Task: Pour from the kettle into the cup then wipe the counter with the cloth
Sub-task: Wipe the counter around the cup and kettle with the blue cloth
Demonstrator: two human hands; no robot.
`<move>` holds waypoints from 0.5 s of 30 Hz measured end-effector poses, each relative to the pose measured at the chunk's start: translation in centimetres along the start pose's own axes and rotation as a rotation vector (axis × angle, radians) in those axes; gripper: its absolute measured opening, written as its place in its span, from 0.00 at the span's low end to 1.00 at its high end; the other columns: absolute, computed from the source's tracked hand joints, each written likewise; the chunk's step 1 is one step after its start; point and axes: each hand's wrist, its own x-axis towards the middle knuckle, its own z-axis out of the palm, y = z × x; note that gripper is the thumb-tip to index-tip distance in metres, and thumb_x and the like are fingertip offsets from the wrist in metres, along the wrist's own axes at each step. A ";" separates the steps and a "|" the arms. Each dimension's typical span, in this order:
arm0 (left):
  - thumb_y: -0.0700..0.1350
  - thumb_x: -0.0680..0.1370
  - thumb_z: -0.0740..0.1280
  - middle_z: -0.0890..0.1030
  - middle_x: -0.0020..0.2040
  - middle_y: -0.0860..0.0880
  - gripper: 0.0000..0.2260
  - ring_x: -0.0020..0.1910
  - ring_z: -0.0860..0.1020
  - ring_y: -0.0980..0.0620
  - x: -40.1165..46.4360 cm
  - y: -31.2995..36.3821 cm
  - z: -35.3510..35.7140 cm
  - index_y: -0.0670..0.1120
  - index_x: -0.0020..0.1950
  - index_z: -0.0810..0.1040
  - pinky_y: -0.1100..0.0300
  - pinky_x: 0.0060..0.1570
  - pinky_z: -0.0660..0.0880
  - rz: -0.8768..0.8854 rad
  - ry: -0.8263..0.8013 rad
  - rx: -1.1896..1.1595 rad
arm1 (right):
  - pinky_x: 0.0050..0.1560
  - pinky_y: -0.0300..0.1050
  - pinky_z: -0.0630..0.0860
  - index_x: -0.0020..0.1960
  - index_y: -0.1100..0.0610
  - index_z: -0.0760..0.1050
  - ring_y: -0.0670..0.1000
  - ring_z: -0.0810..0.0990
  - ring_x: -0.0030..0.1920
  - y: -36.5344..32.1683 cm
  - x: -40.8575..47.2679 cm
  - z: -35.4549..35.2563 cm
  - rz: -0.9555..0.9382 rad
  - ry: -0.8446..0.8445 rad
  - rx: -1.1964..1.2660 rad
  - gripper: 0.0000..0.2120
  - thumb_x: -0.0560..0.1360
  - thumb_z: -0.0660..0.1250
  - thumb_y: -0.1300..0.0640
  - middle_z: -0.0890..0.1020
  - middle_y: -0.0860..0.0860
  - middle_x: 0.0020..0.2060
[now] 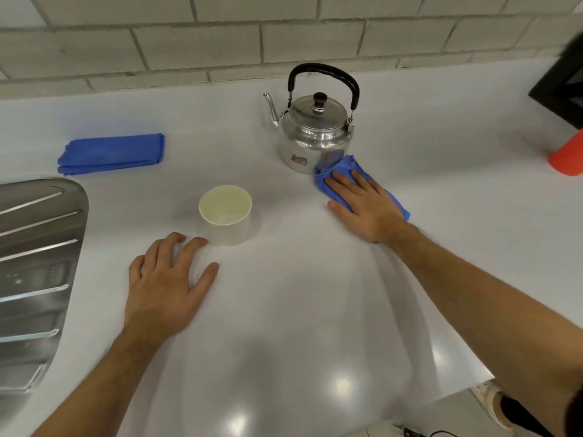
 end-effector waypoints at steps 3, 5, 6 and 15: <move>0.65 0.76 0.51 0.68 0.67 0.51 0.24 0.67 0.67 0.47 -0.1 0.0 -0.2 0.58 0.68 0.67 0.46 0.65 0.63 0.001 0.001 -0.009 | 0.78 0.53 0.44 0.79 0.42 0.46 0.52 0.45 0.79 -1.0 -3.1 0.5 0.039 0.049 0.005 0.31 0.79 0.43 0.34 0.50 0.42 0.79; 0.66 0.76 0.51 0.68 0.67 0.50 0.24 0.67 0.67 0.47 -0.1 0.0 -0.2 0.58 0.68 0.67 0.46 0.65 0.63 0.005 -0.004 -0.010 | 0.77 0.52 0.43 0.79 0.42 0.45 0.51 0.44 0.79 -1.8 -6.4 1.1 0.083 0.053 0.014 0.31 0.79 0.43 0.33 0.49 0.42 0.79; 0.66 0.76 0.51 0.68 0.68 0.50 0.24 0.67 0.67 0.47 0.0 0.0 -0.3 0.58 0.68 0.67 0.45 0.65 0.63 0.008 -0.009 -0.015 | 0.77 0.51 0.43 0.79 0.42 0.44 0.50 0.43 0.79 -2.2 -8.1 1.3 0.104 0.048 0.010 0.32 0.79 0.42 0.33 0.48 0.41 0.79; 0.54 0.78 0.63 0.69 0.73 0.48 0.21 0.73 0.64 0.47 -0.2 -0.6 -1.4 0.52 0.70 0.71 0.48 0.70 0.58 -0.003 -0.080 -0.234 | 0.77 0.55 0.44 0.80 0.48 0.42 0.55 0.43 0.79 -13.2 -17.7 3.9 0.265 0.068 -0.032 0.41 0.74 0.37 0.26 0.47 0.46 0.80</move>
